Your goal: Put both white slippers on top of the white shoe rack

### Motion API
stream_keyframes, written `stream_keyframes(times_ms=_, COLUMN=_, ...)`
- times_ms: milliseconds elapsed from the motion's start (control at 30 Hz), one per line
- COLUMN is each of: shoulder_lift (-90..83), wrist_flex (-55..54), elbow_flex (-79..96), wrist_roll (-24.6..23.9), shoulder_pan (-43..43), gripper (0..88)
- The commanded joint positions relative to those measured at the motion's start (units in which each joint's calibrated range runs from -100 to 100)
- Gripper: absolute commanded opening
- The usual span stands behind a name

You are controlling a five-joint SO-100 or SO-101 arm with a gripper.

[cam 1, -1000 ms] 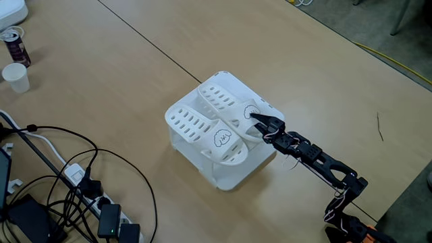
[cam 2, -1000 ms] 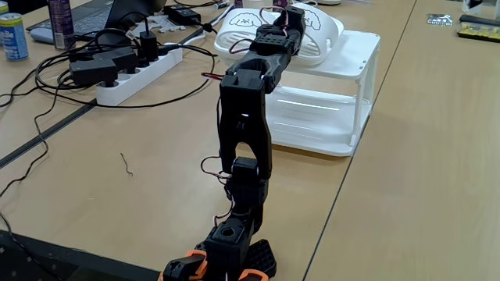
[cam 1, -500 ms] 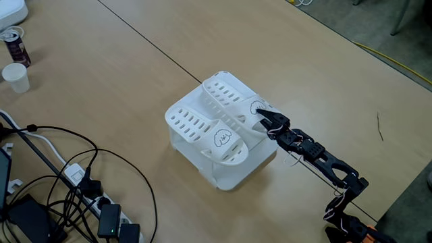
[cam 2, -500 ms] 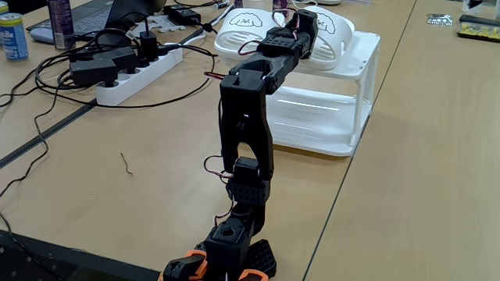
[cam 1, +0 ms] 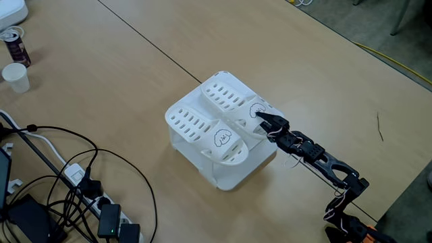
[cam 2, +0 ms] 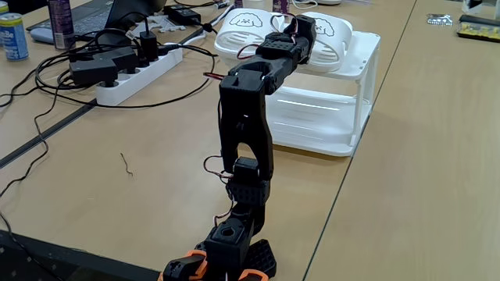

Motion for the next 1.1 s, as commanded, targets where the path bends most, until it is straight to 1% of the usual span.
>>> stream_keyframes(times_ms=0, shoulder_lift=-1.27, wrist_flex=-0.07, elbow_flex=0.05, wrist_roll=0.47, shoulder_pan=0.84, gripper=1.7)
stream_keyframes(times_ms=33, shoulder_lift=-1.27, wrist_flex=-0.07, elbow_flex=0.05, wrist_roll=0.47, shoulder_pan=0.84, gripper=3.5)
stream_keyframes(times_ms=167, shoulder_lift=-1.27, wrist_flex=-0.16, elbow_flex=-0.04, wrist_roll=0.47, shoulder_pan=0.84, gripper=15.4)
stream_keyframes(times_ms=233, shoulder_lift=-1.27, wrist_flex=-0.16, elbow_flex=-0.22, wrist_roll=0.47, shoulder_pan=0.84, gripper=17.4)
stream_keyframes(times_ms=500, shoulder_lift=-1.78, wrist_flex=-0.16, elbow_flex=-0.76, wrist_roll=0.47, shoulder_pan=0.84, gripper=17.4)
stream_keyframes(times_ms=867, shoulder_lift=-10.78, wrist_flex=-0.07, elbow_flex=3.66, wrist_roll=0.47, shoulder_pan=0.92, gripper=17.4)
stream_keyframes(times_ms=1067, shoulder_lift=-12.55, wrist_flex=-0.07, elbow_flex=4.2, wrist_roll=0.47, shoulder_pan=1.41, gripper=17.4)
